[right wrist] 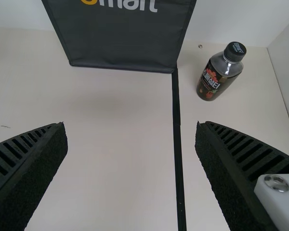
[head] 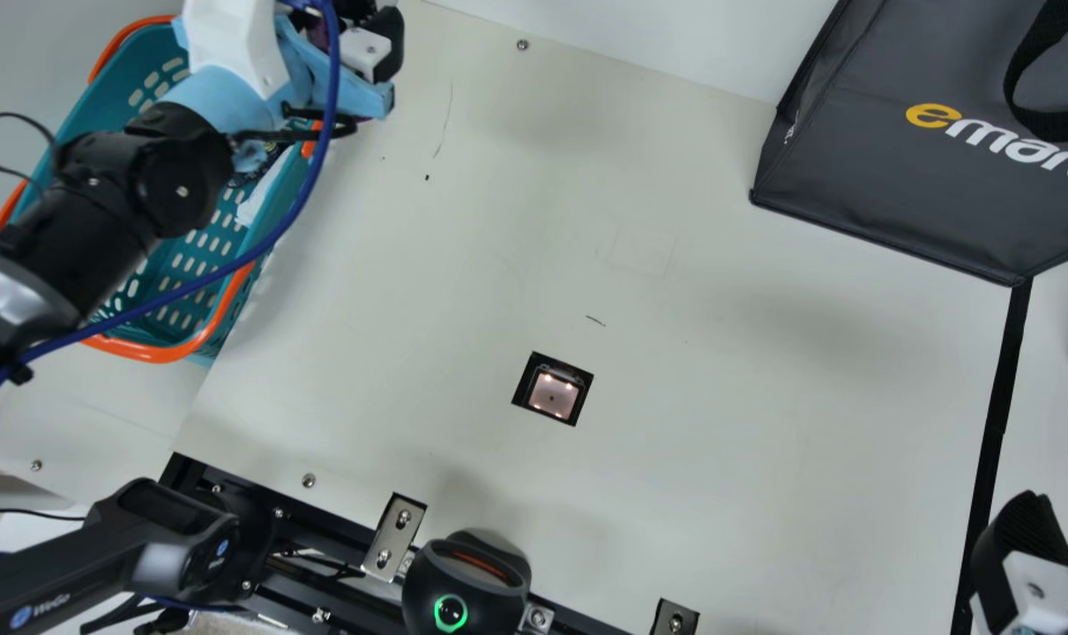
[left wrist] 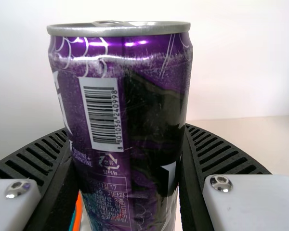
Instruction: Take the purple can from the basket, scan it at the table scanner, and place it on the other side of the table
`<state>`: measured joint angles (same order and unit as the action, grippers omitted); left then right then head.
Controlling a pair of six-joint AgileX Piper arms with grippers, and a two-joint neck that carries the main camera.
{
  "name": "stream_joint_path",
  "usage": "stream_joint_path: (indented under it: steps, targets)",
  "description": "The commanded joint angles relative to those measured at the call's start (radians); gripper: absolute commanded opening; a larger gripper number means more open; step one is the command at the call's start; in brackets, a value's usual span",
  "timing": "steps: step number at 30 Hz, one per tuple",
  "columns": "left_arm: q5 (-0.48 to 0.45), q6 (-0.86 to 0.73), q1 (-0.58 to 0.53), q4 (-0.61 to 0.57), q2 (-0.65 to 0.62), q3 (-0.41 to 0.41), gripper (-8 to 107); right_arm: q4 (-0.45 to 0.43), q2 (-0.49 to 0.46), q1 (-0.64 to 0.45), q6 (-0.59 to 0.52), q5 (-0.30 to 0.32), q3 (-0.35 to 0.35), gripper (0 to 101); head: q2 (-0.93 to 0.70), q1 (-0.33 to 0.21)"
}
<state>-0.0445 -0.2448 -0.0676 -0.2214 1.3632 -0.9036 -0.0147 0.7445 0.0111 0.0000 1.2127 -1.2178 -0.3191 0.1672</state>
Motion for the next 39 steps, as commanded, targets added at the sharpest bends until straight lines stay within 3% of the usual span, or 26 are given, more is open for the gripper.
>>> stream_joint_path:
  steps: [1, 7, 13, 24, 32, 39]
  targets:
    - [0.049, 0.018, -0.008, 0.026, 0.024, 0.009, -8, 0.000, 0.000, 0.000, 0.000, 0.000, 0.000, 95, -0.002, -0.029]
    - [0.146, 0.038, -0.038, 0.038, 0.103, 0.035, -8, 0.000, 0.000, 0.000, 0.000, 0.000, 0.000, 95, -0.002, -0.029]
    - [0.239, -0.003, -0.083, -0.034, 0.191, 0.034, -8, 0.000, 0.000, 0.000, 0.000, 0.000, 0.000, 95, -0.002, -0.029]
    - [0.335, -0.075, -0.168, -0.143, 0.375, -0.079, -8, 0.000, 0.000, 0.000, 0.000, 0.000, 0.000, 95, -0.002, -0.029]
    - [0.360, -0.035, -0.180, -0.075, 0.479, -0.155, -8, 0.000, 0.000, 0.000, 0.000, 0.000, 0.000, 95, -0.002, -0.029]
    - [0.455, 0.094, -0.195, 0.062, 0.509, -0.103, -8, 0.000, 0.000, 0.000, 0.000, 0.000, 0.000, 95, -0.002, -0.029]
